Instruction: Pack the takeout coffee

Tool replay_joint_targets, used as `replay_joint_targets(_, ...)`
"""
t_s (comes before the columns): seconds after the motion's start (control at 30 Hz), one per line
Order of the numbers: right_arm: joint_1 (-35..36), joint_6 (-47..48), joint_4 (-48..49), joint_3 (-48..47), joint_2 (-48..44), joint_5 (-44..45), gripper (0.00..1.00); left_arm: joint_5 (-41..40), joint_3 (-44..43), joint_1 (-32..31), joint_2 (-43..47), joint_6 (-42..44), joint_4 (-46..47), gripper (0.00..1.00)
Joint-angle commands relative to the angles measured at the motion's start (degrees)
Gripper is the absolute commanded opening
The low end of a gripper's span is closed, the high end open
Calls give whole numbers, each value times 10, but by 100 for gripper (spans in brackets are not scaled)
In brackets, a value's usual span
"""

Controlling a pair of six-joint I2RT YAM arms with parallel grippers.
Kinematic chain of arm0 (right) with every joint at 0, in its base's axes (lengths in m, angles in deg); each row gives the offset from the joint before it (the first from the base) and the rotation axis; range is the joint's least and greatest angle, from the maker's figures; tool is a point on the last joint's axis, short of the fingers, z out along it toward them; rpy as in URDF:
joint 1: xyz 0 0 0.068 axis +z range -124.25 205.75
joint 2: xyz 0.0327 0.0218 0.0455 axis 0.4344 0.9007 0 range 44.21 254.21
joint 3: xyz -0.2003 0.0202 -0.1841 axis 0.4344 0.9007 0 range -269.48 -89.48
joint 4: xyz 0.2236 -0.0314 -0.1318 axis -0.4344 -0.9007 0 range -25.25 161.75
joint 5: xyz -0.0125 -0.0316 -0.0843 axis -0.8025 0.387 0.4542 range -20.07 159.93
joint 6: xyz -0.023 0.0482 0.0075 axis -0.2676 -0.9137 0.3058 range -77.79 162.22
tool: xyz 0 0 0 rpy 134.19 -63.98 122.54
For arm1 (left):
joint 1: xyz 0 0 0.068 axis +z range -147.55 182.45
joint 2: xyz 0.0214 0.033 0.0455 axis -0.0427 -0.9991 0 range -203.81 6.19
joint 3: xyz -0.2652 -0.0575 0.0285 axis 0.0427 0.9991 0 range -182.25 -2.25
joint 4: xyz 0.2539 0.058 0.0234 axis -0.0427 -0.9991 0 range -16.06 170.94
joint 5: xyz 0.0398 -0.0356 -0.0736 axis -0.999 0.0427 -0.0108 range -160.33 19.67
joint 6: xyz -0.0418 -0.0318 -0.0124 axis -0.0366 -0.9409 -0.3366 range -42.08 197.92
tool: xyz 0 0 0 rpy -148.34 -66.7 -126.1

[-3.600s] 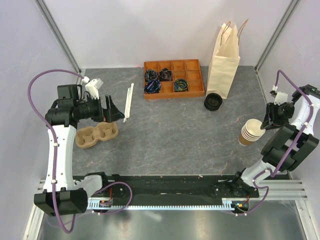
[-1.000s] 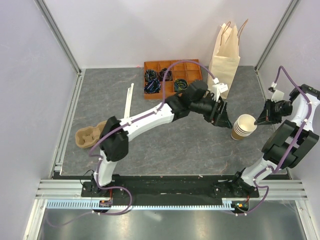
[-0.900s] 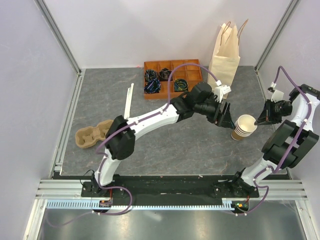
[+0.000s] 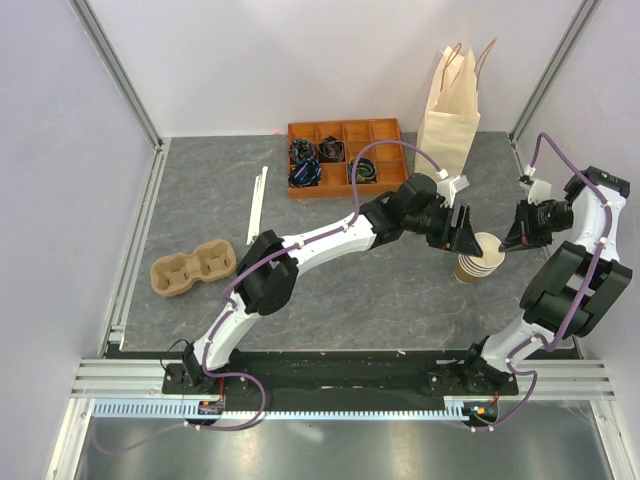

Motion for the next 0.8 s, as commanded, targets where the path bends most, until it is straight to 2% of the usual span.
replay_joint_targets(0.0,11,8,-66,4,-29,-23,0,-8,-12,-2,-12,-23,18,70)
replay_joint_targets(0.33,27,3,-65,10,-39,-29,0,-8,-4,-1,-21,-39,20,67)
replay_joint_targets(0.77,28,5,-65,11,-41,-29,0,10,37,13,-10,-61,53,58)
